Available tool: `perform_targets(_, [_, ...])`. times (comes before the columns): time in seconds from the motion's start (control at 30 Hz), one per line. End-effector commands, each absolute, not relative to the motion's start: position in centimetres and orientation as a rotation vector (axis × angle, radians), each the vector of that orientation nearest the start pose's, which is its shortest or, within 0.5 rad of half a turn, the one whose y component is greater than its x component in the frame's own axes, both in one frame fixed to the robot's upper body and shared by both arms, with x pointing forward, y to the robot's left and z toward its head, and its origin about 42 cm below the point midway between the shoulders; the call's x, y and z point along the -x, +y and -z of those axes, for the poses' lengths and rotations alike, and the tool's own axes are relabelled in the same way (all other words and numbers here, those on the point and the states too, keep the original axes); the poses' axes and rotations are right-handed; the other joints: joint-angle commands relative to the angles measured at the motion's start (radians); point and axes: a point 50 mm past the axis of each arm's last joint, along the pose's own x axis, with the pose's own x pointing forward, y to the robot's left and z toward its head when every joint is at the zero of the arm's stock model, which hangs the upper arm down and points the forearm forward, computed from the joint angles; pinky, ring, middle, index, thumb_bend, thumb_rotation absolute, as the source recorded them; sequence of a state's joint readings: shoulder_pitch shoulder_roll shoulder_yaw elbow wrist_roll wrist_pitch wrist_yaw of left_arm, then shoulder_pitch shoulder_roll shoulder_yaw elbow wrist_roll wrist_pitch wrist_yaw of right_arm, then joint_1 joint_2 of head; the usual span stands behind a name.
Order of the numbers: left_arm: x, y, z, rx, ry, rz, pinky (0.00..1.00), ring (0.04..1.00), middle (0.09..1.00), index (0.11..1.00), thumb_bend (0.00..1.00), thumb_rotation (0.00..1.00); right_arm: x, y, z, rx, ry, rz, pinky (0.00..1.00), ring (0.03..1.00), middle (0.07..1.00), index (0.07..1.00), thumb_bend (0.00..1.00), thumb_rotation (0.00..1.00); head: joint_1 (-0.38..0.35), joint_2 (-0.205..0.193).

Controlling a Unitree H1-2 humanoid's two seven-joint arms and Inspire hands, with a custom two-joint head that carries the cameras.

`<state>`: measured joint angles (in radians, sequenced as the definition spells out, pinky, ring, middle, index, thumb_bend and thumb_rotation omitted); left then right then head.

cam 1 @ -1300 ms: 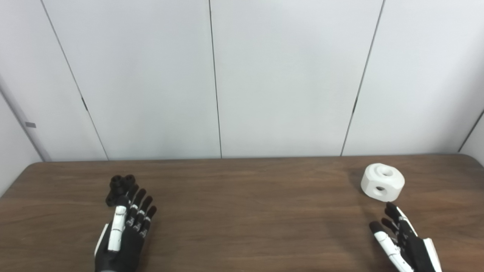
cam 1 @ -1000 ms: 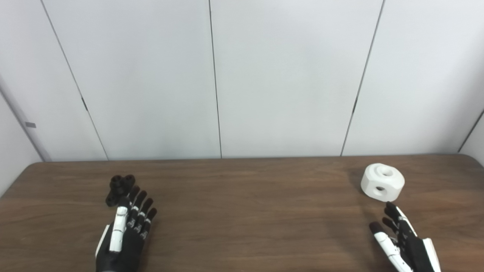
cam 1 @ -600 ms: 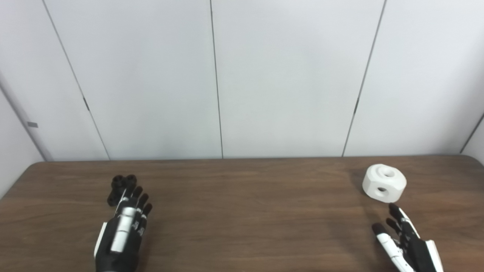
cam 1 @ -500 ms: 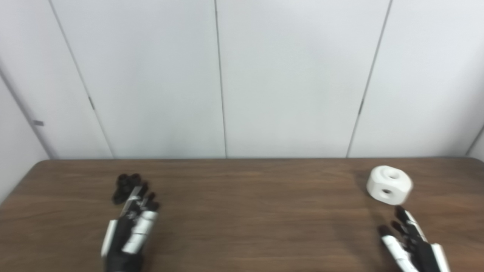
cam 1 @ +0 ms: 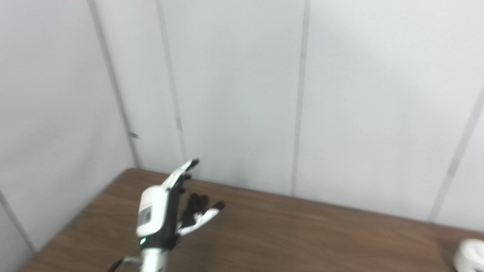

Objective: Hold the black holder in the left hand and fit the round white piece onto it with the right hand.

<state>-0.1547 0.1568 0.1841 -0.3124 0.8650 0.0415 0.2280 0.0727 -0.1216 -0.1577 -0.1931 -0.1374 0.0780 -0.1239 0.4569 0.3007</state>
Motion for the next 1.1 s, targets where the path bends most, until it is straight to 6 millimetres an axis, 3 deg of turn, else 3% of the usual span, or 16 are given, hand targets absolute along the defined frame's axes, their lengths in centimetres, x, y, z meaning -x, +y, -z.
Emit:
perform_targets(0.0, [-29.9,29.2,-25.0,-1.013,-0.470,-0.612,0.52,0.740,0.859,0.887,0.94,0.52,-25.4,-31.4,-13.6,0.267,-0.041,0.325,0.82,0.919,0.949,0.958,0.55,0.80,0.015,-0.004])
perform_targets(0.17, [-30.3,30.1,-26.0,-1.117,-0.368,-0.697,0.60,0.812,0.888,0.904,0.99,0.51,-25.4,-32.4,-13.8,0.251,-0.031,0.294,0.90,0.977,0.988,0.982,0.47,0.79,0.084,-0.015])
perform_targets(0.37, [-30.7,31.0,-25.3,-1.122,-0.251,-0.721,0.71,0.869,0.914,0.936,1.00,0.53,-25.4,-33.5,-13.4,0.257,-0.032,0.290,0.88,0.974,0.987,0.984,0.47,0.78,0.140,-0.018])
perform_targets(0.53, [-31.3,31.9,-23.7,-1.141,-0.146,-0.721,0.65,0.868,0.921,0.923,1.00,0.54,-25.4,-34.0,-13.4,0.224,-0.033,0.283,0.91,0.985,0.995,0.998,0.46,0.76,0.181,-0.016])
perform_targets(0.67, [-31.9,32.5,-22.5,-1.126,-0.026,-0.729,0.74,0.901,0.947,0.934,1.00,0.53,-25.3,-34.3,-13.6,0.219,-0.032,0.279,0.93,0.993,1.000,1.000,0.51,0.77,0.203,-0.009])
perform_targets(0.9, [-33.7,33.9,-19.7,-1.108,0.167,-0.706,0.91,0.993,1.000,0.956,1.00,0.51,-25.3,-34.4,-13.8,0.220,-0.031,0.276,0.91,0.986,1.000,0.990,0.48,0.73,0.220,-0.002])
perform_targets(1.07, [-35.7,34.1,-17.4,-1.053,0.259,-0.674,0.99,1.000,1.000,0.947,1.00,0.53,-24.9,-34.2,-14.0,0.199,-0.034,0.276,0.90,0.986,0.994,0.991,0.49,0.73,0.221,0.000])
